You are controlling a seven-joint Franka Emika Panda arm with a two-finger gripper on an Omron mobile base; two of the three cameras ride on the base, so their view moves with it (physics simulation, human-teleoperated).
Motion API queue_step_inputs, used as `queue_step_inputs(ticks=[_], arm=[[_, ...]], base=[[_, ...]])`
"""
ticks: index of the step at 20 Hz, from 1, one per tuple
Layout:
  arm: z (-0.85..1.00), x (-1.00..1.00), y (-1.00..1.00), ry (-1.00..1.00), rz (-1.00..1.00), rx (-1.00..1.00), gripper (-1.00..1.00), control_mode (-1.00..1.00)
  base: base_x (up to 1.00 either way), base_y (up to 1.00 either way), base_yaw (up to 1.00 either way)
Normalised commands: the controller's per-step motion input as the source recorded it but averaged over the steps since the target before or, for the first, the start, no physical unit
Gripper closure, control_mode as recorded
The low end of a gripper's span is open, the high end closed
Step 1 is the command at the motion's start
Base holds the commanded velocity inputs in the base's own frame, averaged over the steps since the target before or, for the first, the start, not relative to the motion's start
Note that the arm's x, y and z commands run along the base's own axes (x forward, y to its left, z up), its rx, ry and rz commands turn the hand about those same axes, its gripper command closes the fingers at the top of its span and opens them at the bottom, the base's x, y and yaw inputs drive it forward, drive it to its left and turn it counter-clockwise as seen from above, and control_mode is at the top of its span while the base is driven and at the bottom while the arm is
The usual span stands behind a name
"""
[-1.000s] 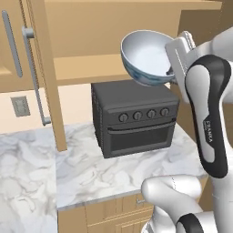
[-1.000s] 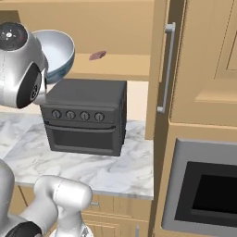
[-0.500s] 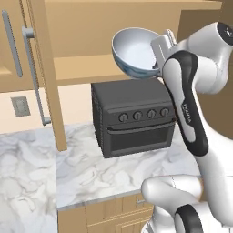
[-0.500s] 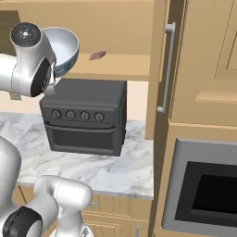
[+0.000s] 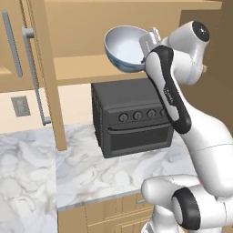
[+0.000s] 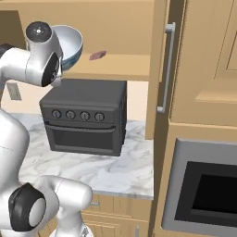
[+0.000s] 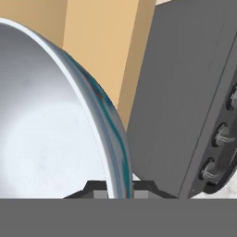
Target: Pick the mug and place it in the sink. Pick the bowl and place it in the open cabinet and then close the cabinet.
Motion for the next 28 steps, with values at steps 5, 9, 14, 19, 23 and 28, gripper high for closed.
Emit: queue_step_inputs(ticks=[5, 9, 14, 19, 23, 28], arm=[[0.00, 0.63, 0.09, 0.00, 0.00, 0.00, 1.00, -1.00], [-0.06, 0.59, 0.09, 0.00, 0.00, 0.00, 1.00, -1.00], [-0.21, 0.44, 0.05, 0.00, 0.00, 0.00, 1.00, -1.00], [-0.21, 0.37, 0.04, 0.00, 0.00, 0.00, 1.00, -1.00], [-0.18, 0.40, 0.09, 0.00, 0.00, 0.00, 1.00, -1.00], [0.04, 0.22, 0.14, -0.01, 0.00, 0.00, -1.00, -1.00]], base=[[0.00, 0.00, 0.00], [0.00, 0.00, 0.00], [0.00, 0.00, 0.00], [0.00, 0.00, 0.00], [0.00, 0.00, 0.00], [0.00, 0.00, 0.00]])
